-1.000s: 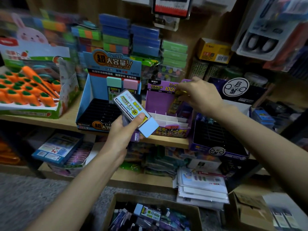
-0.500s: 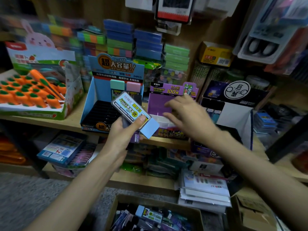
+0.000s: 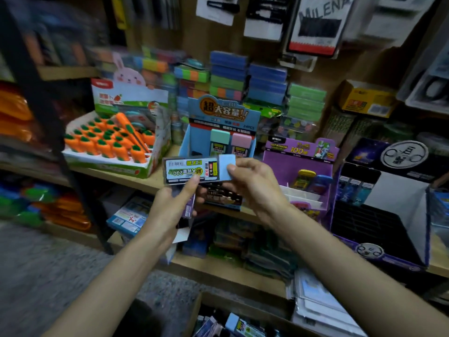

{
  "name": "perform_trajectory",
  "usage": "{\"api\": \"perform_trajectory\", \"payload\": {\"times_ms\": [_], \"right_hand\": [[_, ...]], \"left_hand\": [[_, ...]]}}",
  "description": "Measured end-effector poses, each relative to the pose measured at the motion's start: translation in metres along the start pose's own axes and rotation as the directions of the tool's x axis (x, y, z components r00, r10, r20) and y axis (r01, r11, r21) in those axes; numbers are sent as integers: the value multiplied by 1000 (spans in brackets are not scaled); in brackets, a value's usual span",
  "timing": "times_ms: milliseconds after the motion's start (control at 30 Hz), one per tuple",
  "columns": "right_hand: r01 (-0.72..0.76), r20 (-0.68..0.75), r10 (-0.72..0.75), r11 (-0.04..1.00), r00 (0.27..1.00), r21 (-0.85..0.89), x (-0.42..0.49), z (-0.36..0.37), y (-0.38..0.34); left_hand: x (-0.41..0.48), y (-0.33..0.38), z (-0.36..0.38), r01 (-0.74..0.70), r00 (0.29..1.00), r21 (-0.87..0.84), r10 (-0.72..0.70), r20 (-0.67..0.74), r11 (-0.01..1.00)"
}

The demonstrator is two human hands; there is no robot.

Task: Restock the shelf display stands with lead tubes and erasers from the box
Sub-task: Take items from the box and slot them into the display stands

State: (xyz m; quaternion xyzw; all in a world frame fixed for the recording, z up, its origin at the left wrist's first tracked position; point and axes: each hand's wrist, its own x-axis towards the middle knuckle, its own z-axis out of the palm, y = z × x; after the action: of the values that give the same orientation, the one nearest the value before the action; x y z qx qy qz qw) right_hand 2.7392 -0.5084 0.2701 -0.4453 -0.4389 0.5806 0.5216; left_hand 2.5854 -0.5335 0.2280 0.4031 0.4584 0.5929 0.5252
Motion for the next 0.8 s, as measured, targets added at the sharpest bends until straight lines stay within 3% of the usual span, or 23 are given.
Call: {"api": "perform_trajectory", "payload": {"times_ms": [100, 167, 233, 300, 500, 600, 800], "right_hand": [[187, -43, -192, 977, 980, -105, 25, 11, -27], [327, -68, -368, 885, 927, -331, 45, 11, -43], [406, -27, -512, 712, 859, -573, 64, 12, -53], [441, 56, -576, 555, 815, -706, 78, 18, -54], [500, 395, -572, 31, 719, -866, 105, 42, -40], [482, 431, -521, -43, 737, -875, 112, 46, -33], [541, 491, -467, -33, 735, -841, 115, 44, -22]], "left_hand": [[4, 4, -18, -33, 999, 41, 34, -30, 999], [7, 6, -32, -28, 995, 43, 32, -96, 999], [10, 7, -45, -22, 988, 36, 27, -152, 999], [10, 9, -53, -19, 985, 45, 27, -172, 999], [11, 12, -62, -20, 988, 74, 31, -154, 997], [11, 12, -59, -15, 990, 75, 25, -139, 997], [10, 10, -53, -8, 996, 96, 17, -90, 995]]}}
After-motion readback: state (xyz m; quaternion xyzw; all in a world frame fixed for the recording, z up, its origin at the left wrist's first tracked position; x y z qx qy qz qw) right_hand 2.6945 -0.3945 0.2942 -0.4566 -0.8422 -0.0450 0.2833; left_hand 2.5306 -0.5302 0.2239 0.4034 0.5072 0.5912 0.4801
